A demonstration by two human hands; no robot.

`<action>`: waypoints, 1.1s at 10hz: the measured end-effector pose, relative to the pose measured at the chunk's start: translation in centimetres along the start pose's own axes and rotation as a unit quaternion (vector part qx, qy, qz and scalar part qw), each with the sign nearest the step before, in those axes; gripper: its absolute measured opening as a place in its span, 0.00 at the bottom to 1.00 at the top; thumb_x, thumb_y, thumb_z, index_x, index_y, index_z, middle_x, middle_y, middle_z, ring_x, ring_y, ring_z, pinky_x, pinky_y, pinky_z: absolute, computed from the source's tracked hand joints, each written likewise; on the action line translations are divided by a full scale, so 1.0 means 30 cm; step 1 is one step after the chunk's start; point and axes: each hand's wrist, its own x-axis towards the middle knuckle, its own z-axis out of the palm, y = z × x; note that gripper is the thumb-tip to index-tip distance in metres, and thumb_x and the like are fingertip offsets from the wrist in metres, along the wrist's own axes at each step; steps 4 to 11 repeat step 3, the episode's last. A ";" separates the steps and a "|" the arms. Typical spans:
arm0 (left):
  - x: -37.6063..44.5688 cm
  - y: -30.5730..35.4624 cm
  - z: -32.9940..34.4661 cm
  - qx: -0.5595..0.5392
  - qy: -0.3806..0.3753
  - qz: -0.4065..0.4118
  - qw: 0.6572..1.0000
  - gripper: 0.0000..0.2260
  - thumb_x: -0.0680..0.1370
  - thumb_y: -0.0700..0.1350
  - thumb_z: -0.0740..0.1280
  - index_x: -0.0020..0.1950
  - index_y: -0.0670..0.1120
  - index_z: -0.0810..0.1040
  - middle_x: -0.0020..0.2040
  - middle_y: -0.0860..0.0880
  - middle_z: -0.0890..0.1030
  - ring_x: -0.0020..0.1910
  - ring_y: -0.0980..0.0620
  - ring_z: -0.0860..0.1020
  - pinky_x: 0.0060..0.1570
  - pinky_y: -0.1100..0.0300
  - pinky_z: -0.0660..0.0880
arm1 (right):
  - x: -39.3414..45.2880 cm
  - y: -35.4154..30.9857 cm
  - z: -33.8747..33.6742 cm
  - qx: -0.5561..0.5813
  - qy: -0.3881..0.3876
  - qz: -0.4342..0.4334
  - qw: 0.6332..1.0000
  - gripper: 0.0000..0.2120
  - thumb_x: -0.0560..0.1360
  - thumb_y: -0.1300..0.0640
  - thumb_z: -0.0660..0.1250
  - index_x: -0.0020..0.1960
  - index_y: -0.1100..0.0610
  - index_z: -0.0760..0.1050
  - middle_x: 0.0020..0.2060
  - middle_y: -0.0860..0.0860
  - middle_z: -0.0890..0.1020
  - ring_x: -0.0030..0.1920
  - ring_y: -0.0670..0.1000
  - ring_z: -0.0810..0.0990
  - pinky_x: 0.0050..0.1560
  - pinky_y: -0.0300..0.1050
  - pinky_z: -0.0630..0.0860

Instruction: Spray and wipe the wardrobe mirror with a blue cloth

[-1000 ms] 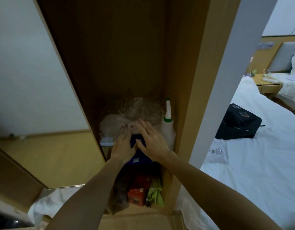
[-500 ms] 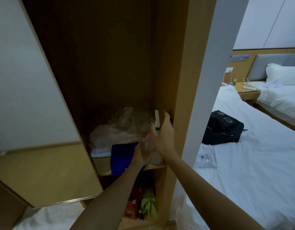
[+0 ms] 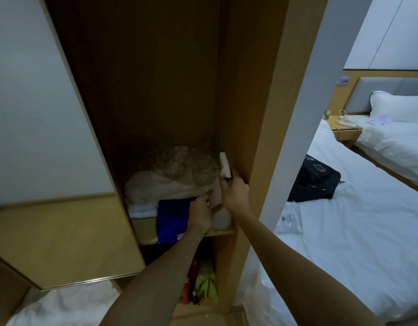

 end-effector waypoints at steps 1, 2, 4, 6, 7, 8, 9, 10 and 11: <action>0.010 -0.019 -0.003 0.058 0.014 0.024 0.998 0.06 0.81 0.39 0.64 0.54 0.43 0.80 0.51 0.46 0.84 0.50 0.53 0.81 0.53 0.53 0.81 | 0.009 -0.013 0.000 -0.009 -0.008 0.009 1.000 0.12 0.82 0.53 0.60 0.62 0.58 0.73 0.36 0.51 0.78 0.33 0.49 0.76 0.31 0.40 0.69; 0.008 -0.027 -0.010 0.113 0.005 0.045 0.993 0.10 0.80 0.43 0.67 0.61 0.45 0.78 0.57 0.47 0.83 0.54 0.54 0.80 0.53 0.63 0.78 | -0.006 -0.016 0.003 -0.015 -0.023 0.001 1.000 0.13 0.82 0.53 0.60 0.62 0.58 0.72 0.39 0.53 0.80 0.35 0.51 0.78 0.33 0.44 0.74; 0.019 -0.034 -0.031 0.113 -0.029 0.077 0.990 0.27 0.77 0.49 0.71 0.74 0.48 0.67 0.68 0.47 0.76 0.65 0.49 0.76 0.64 0.55 0.74 | -0.026 -0.034 -0.006 -0.012 -0.032 0.003 0.999 0.09 0.81 0.50 0.63 0.56 0.54 0.69 0.44 0.53 0.80 0.40 0.52 0.81 0.39 0.49 0.80; 0.019 -0.034 -0.031 0.113 -0.029 0.077 0.990 0.27 0.77 0.49 0.71 0.74 0.48 0.67 0.68 0.47 0.76 0.65 0.49 0.76 0.64 0.55 0.74 | -0.026 -0.034 -0.006 -0.012 -0.032 0.003 0.999 0.09 0.81 0.50 0.63 0.56 0.54 0.69 0.44 0.53 0.80 0.40 0.52 0.81 0.39 0.49 0.80; 0.019 -0.034 -0.031 0.113 -0.029 0.077 0.990 0.27 0.77 0.49 0.71 0.74 0.48 0.67 0.68 0.47 0.76 0.65 0.49 0.76 0.64 0.55 0.74 | -0.026 -0.034 -0.006 -0.012 -0.032 0.003 0.999 0.09 0.81 0.50 0.63 0.56 0.54 0.69 0.44 0.53 0.80 0.40 0.52 0.81 0.39 0.49 0.80; 0.019 -0.034 -0.031 0.113 -0.029 0.077 0.990 0.27 0.77 0.49 0.71 0.74 0.48 0.67 0.68 0.47 0.76 0.65 0.49 0.76 0.64 0.55 0.74 | -0.026 -0.034 -0.006 -0.012 -0.032 0.003 0.999 0.09 0.81 0.50 0.63 0.56 0.54 0.69 0.44 0.53 0.80 0.40 0.52 0.81 0.39 0.49 0.80; 0.019 -0.034 -0.031 0.113 -0.029 0.077 0.990 0.27 0.77 0.49 0.71 0.74 0.48 0.67 0.68 0.47 0.76 0.65 0.49 0.76 0.64 0.55 0.74 | -0.026 -0.034 -0.006 -0.012 -0.032 0.003 0.999 0.09 0.81 0.50 0.63 0.56 0.54 0.69 0.44 0.53 0.80 0.40 0.52 0.81 0.39 0.49 0.80; 0.019 -0.034 -0.031 0.113 -0.029 0.077 0.990 0.27 0.77 0.49 0.71 0.74 0.48 0.67 0.68 0.47 0.76 0.65 0.49 0.76 0.64 0.55 0.74 | -0.026 -0.034 -0.006 -0.012 -0.032 0.003 0.999 0.09 0.81 0.50 0.63 0.56 0.54 0.69 0.44 0.53 0.80 0.40 0.52 0.81 0.39 0.49 0.80; 0.019 -0.034 -0.031 0.113 -0.029 0.077 0.990 0.27 0.77 0.49 0.71 0.74 0.48 0.67 0.68 0.47 0.76 0.65 0.49 0.76 0.64 0.55 0.74 | -0.026 -0.034 -0.006 -0.012 -0.032 0.003 0.999 0.09 0.81 0.50 0.63 0.56 0.54 0.69 0.44 0.53 0.80 0.40 0.52 0.81 0.39 0.49 0.80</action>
